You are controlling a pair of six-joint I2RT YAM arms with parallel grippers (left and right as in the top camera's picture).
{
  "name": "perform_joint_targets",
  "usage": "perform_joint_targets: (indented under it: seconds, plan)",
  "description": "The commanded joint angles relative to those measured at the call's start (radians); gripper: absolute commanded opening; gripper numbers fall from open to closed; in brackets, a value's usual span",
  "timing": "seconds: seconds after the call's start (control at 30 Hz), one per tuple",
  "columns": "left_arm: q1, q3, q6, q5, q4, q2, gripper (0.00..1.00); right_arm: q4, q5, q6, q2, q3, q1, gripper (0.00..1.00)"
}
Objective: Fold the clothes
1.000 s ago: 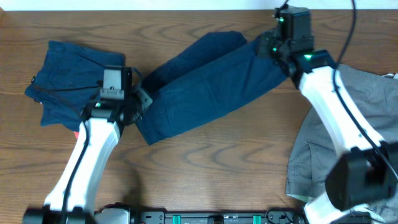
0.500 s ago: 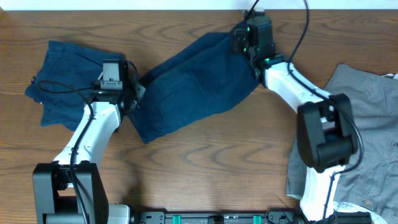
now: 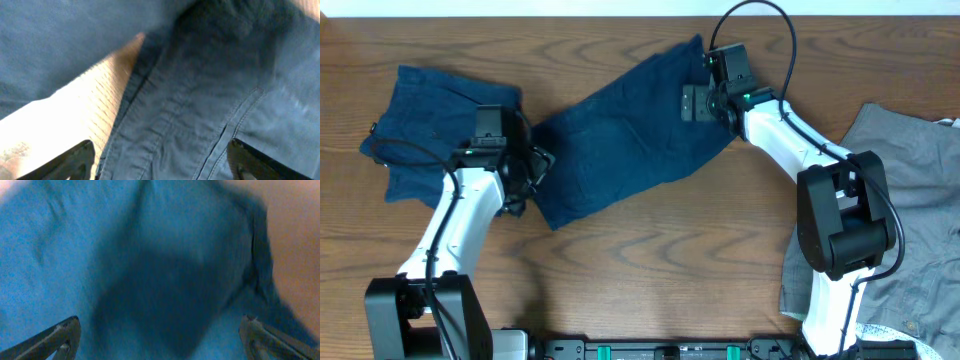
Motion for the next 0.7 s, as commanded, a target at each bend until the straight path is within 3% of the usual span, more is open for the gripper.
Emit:
perform_joint_targets:
  seconds: [0.0,0.3,0.37,0.43,0.5,0.57,0.6,0.67]
  plan:
    - [-0.022,-0.046,0.023,-0.009,0.017,0.022,0.9,-0.064,0.0,-0.02,-0.031,0.012,0.005,0.99]
    - [-0.022,-0.085,0.042,-0.008,0.153,0.154,0.89,-0.191,0.042,-0.021,-0.119,0.012,-0.023,0.99]
    - [-0.022,-0.085,0.042,-0.008,0.182,0.177,0.84,-0.198,0.048,-0.034,-0.161,0.012,-0.031,0.99]
    - [-0.022,-0.085,0.072,0.0,0.223,0.186,0.69,-0.202,0.047,-0.06,-0.199,0.012,-0.035,0.99]
    - [-0.023,-0.084,0.109,0.015,0.259,0.186,0.46,-0.21,0.034,-0.09,-0.228,0.012,-0.035,0.99]
    - [-0.023,-0.084,0.139,0.053,0.279,0.186,0.14,-0.222,-0.002,-0.115,-0.249,0.012,-0.035,0.99]
    - [-0.023,-0.083,0.158,0.081,0.281,0.186,0.06,-0.233,-0.045,-0.139,-0.258,0.012,-0.035,0.99]
    - [-0.023,-0.077,0.214,0.146,0.278,0.185,0.06,-0.247,-0.113,-0.172,-0.261,0.012,-0.034,0.96]
